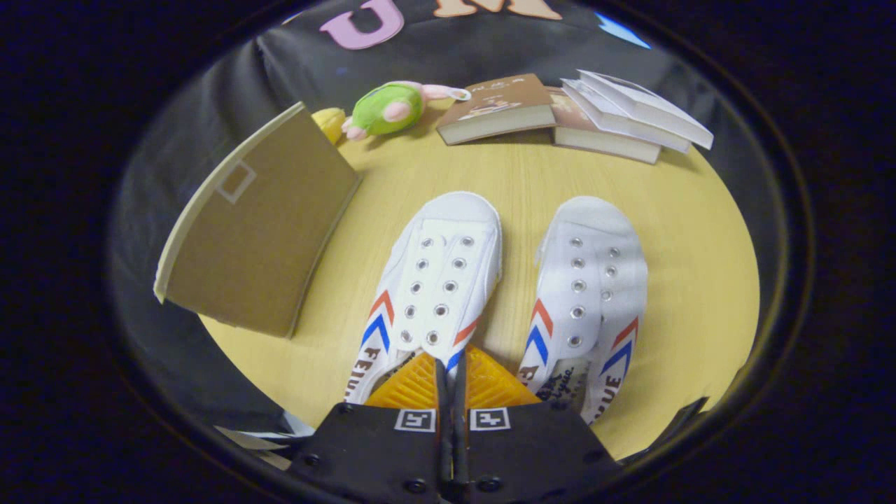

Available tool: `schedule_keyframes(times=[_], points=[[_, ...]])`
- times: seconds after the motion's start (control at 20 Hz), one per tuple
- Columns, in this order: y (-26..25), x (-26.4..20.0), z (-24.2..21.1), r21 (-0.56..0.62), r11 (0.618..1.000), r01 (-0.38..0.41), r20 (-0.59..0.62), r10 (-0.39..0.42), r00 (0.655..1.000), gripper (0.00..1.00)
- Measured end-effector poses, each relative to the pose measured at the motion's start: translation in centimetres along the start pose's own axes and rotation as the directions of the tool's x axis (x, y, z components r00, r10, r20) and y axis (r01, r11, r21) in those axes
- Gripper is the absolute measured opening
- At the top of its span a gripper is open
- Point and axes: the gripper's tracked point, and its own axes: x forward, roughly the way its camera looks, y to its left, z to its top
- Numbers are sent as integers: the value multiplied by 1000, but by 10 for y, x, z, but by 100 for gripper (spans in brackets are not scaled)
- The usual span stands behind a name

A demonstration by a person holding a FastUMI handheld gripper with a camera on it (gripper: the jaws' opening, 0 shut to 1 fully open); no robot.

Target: Open the storage box then place both shoes into the box .Put the left shoe in first, then the right shoe, with the right side of both shoes facing outward in a uniform manner.

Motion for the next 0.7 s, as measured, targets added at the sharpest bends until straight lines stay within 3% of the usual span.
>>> schedule_keyframes(times=[0.25,0.7], points=[[9,-12,10,203,974,-99,32,94,995,4],[23,-25,27,248,958,-144,115,119,986,3]])
